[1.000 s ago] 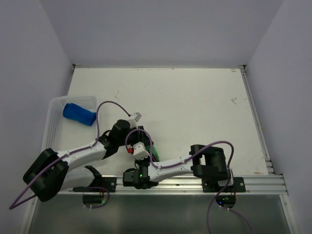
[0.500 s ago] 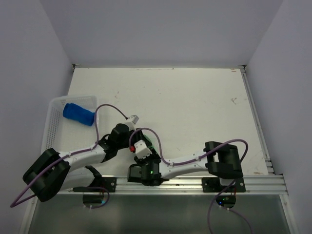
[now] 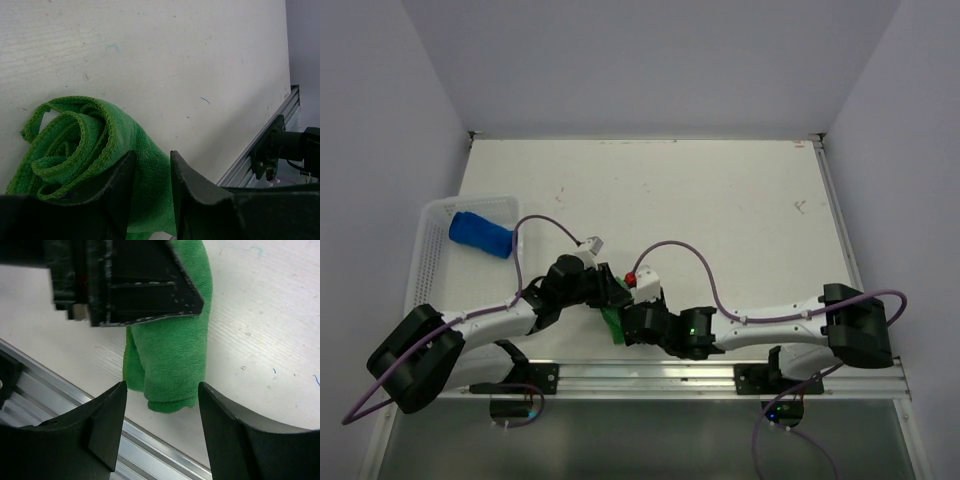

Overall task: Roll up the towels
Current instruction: Roll the towel

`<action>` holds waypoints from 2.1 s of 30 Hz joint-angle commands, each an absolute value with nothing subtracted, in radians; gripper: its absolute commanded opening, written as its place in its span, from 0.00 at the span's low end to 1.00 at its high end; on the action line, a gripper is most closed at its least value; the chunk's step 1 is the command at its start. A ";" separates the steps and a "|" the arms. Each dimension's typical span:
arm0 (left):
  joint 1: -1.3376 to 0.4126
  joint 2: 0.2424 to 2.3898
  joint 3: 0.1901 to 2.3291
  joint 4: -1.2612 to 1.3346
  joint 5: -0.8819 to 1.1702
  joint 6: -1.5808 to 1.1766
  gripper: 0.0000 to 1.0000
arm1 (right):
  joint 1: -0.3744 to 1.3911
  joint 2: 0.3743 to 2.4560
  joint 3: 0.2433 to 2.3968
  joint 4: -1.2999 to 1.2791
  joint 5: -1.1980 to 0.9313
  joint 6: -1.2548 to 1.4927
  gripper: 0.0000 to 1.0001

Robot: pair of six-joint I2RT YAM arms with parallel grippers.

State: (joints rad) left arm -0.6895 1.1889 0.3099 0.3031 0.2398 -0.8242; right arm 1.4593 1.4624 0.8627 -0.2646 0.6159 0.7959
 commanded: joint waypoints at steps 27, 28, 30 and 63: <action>-0.683 1.180 0.279 0.160 0.183 -0.833 0.38 | 1.269 1.462 0.586 0.161 0.342 0.866 0.27; -0.677 1.171 0.296 0.147 0.181 -0.825 0.38 | 1.278 1.459 0.601 0.099 0.369 0.847 0.27; -0.654 1.161 0.351 0.106 0.178 -0.804 0.39 | 1.313 1.459 0.652 0.037 0.426 0.807 0.25; -0.569 1.025 0.535 -0.087 0.272 -0.739 0.40 | 1.583 1.983 1.239 -0.709 0.960 0.931 0.28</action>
